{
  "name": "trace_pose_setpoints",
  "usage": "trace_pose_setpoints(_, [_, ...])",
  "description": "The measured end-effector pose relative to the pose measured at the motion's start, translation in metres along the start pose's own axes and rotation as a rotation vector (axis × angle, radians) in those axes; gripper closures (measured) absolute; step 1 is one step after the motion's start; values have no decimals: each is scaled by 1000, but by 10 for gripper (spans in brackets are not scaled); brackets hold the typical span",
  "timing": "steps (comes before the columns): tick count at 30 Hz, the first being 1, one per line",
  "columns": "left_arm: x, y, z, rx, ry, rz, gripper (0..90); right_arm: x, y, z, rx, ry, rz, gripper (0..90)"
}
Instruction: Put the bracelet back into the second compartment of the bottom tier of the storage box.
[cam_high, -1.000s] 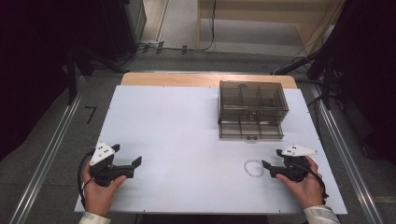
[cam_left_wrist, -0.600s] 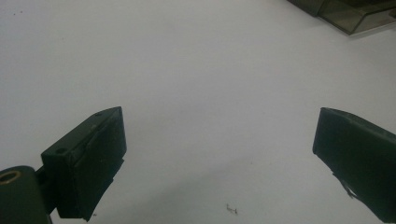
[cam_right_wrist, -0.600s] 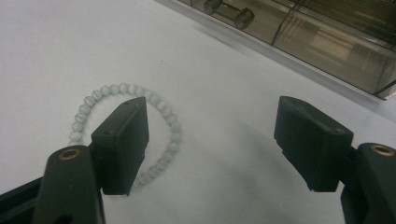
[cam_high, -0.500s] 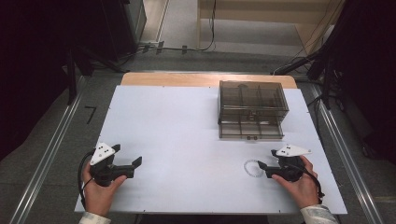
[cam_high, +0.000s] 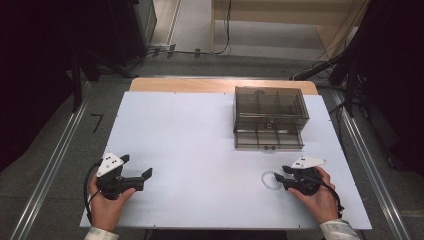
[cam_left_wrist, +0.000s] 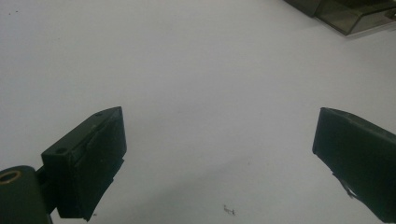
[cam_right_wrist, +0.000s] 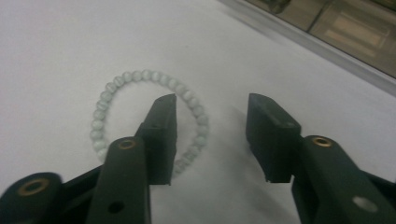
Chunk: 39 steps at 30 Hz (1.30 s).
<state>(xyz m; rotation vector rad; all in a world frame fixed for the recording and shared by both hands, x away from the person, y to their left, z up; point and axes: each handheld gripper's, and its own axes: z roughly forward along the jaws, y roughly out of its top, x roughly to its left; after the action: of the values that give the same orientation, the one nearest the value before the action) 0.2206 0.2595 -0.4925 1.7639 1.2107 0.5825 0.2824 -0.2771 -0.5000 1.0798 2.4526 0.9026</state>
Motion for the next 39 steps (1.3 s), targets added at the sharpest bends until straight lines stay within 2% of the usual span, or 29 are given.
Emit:
trace_pose_setpoints(3, [0, 0, 0, 1, 1, 0, 35, 2, 2, 1, 5, 10, -13, 617])
trace_pose_setpoints(7, [0, 0, 0, 1, 0, -1, 35, 4, 2, 0, 9, 16, -21, 660])
trace_pose_setpoints(10, [0, 0, 0, 2, 0, -1, 35, 3, 2, 1, 7, 21, -2, 701])
trace_pose_setpoints(17, [0, 0, 0, -6, -3, -10, 36, 4, 1, 1, 8, 27, -2, 770])
trace_pose_setpoints(20, [0, 0, 0, -4, -3, -11, 36, 1, 2, 1, 7, 33, 9, 830])
trace_pose_setpoints(29, [0, 0, 0, -4, -4, -14, 36, 1, 2, 1, 8, 34, -4, 836])
trace_pose_setpoints(39, [1, 0, 0, -8, -7, -17, 36, -1, 3, -3, 1, 44, 6, 848])
